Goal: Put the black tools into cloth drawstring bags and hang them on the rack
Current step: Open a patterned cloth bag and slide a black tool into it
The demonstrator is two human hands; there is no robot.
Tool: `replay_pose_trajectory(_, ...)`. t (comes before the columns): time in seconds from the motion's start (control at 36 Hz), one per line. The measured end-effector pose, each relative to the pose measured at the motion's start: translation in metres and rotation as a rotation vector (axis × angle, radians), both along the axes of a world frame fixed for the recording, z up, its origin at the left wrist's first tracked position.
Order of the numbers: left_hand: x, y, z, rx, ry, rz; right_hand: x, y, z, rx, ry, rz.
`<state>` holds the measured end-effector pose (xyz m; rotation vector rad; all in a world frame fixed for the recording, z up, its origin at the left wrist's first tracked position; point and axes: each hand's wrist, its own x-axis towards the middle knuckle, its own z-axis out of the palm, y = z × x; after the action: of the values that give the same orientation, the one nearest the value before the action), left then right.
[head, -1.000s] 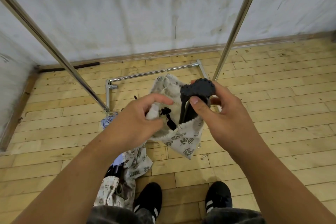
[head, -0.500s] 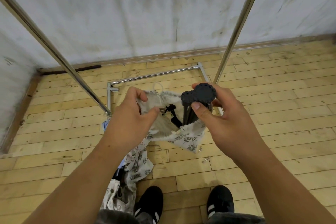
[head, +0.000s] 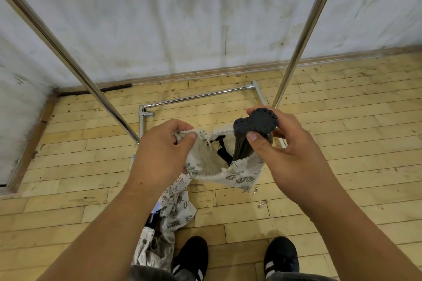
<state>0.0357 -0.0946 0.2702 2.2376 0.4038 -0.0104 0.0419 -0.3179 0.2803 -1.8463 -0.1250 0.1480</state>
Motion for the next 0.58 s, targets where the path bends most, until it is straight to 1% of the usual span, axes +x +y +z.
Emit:
replay_pose_trajectory(0.14, 0.0, 0.001, -0.001, -0.027, -0.041, -0.008, 0.0, 0.0, 0.0, 0.002, 0.007, -0.013)
replay_pose_trajectory(0.33, 0.004, 0.009, -0.011, 0.136, -0.084, -0.046, 0.0, 0.002, 0.0, -0.02, 0.017, -0.029)
replay_pose_trajectory(0.58, 0.002, 0.004, -0.007, -0.001, -0.052, -0.086, -0.001, 0.003, 0.002, -0.03, 0.018, -0.051)
